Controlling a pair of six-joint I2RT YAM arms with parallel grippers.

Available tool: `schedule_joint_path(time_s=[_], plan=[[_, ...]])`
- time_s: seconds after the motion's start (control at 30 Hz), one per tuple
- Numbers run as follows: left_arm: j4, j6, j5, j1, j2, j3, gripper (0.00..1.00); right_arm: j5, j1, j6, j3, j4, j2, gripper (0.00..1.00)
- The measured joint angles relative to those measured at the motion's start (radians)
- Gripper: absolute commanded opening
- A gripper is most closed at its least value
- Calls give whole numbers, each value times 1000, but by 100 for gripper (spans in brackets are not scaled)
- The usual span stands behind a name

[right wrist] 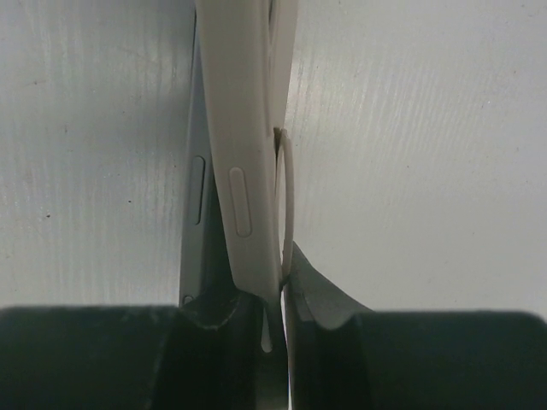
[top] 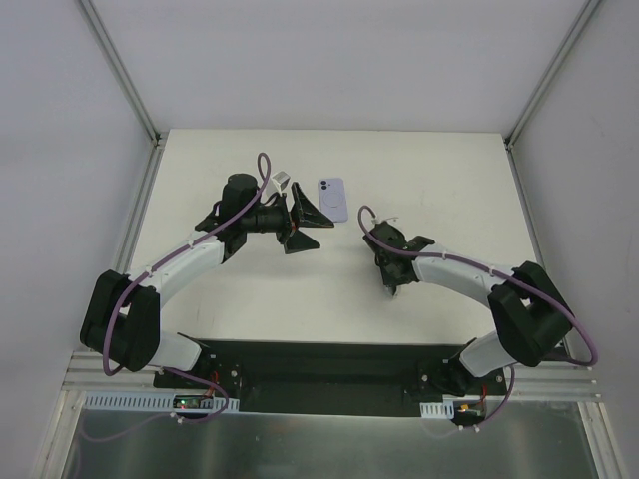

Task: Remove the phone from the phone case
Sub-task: Remove the phone case from the phone.

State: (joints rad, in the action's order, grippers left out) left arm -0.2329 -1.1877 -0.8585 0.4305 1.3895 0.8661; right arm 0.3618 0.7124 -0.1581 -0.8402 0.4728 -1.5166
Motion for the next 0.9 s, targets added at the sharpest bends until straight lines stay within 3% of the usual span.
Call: schedule_joint_path(time_s=[0.3, 0.63, 0.9], plan=[[-1, 14, 6, 41, 25, 6, 92, -3, 0, 1, 2, -21, -14, 1], [-40, 47, -11, 86, 300, 111, 87, -23, 15, 9, -20, -28, -32, 2], [-263, -66, -50, 72, 357, 5, 84, -45, 20, 29, -2, -68, -32, 1]])
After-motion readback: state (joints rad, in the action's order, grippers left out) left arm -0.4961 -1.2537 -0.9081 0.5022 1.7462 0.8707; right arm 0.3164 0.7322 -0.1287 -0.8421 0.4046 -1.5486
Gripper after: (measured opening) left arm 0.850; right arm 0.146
